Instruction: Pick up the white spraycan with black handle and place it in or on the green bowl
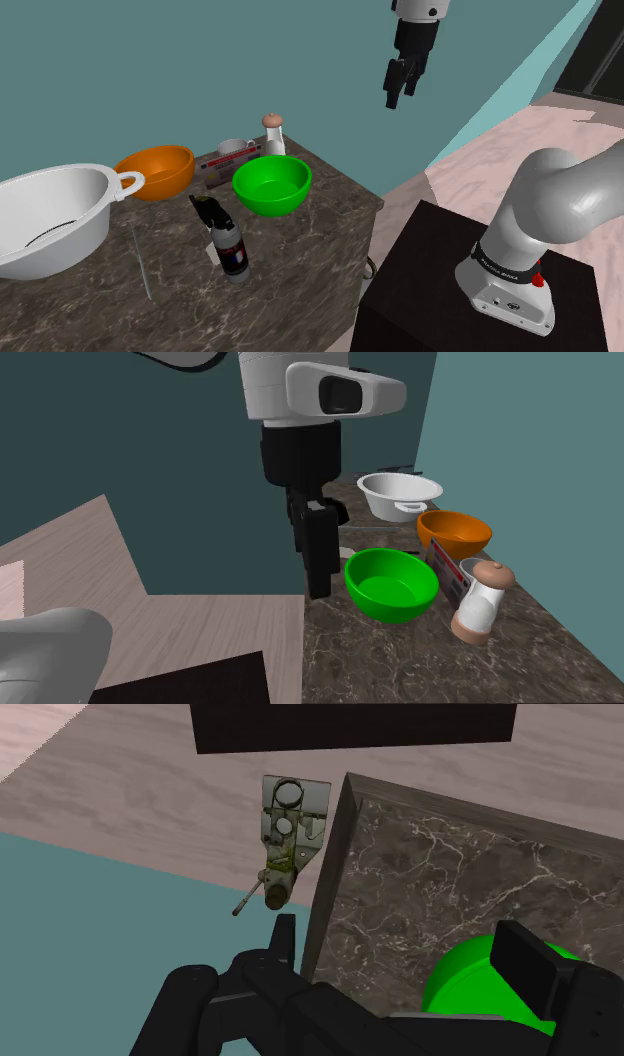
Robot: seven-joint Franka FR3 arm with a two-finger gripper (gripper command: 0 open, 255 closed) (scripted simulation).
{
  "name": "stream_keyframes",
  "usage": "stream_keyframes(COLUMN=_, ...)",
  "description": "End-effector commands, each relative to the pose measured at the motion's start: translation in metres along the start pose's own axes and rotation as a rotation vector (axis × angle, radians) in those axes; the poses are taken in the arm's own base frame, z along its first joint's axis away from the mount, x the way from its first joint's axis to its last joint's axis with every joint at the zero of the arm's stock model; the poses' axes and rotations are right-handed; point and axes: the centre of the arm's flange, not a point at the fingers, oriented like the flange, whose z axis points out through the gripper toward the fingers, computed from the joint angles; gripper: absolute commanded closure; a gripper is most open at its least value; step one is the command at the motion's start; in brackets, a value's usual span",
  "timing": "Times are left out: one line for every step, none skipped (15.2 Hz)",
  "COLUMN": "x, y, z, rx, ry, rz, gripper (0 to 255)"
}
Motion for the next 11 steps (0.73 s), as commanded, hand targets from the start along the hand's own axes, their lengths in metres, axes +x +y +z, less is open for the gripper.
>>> stream_keyframes(x=0.0, y=0.0, z=0.0, rx=0.0, ry=0.0, rz=0.0, gripper=0)
stream_keyframes(x=0.004, y=-0.012, z=0.002, rx=0.002, ry=-0.001, rz=0.0, gripper=0)
stream_keyframes(x=0.008, y=-0.024, z=0.005, rx=0.004, ry=-0.001, rz=-0.001, gripper=0)
stream_keyframes(x=0.012, y=-0.036, z=0.007, rx=0.007, ry=-0.002, rz=-0.001, gripper=0)
stream_keyframes(x=0.016, y=-0.048, z=0.009, rx=0.009, ry=-0.003, rz=-0.001, gripper=0)
stream_keyframes(x=0.02, y=-0.06, z=0.012, rx=0.011, ry=-0.004, rz=-0.001, gripper=0)
stream_keyframes(x=0.025, y=-0.072, z=0.014, rx=0.013, ry=-0.004, rz=-0.002, gripper=0)
stream_keyframes(x=0.029, y=-0.084, z=0.016, rx=0.015, ry=-0.005, rz=-0.002, gripper=0)
stream_keyframes(x=0.033, y=-0.096, z=0.018, rx=0.017, ry=-0.006, rz=-0.002, gripper=0)
stream_keyframes(x=0.037, y=-0.108, z=0.02, rx=0.02, ry=-0.007, rz=-0.002, gripper=0)
stream_keyframes(x=0.041, y=-0.12, z=0.023, rx=0.022, ry=-0.007, rz=-0.003, gripper=0)
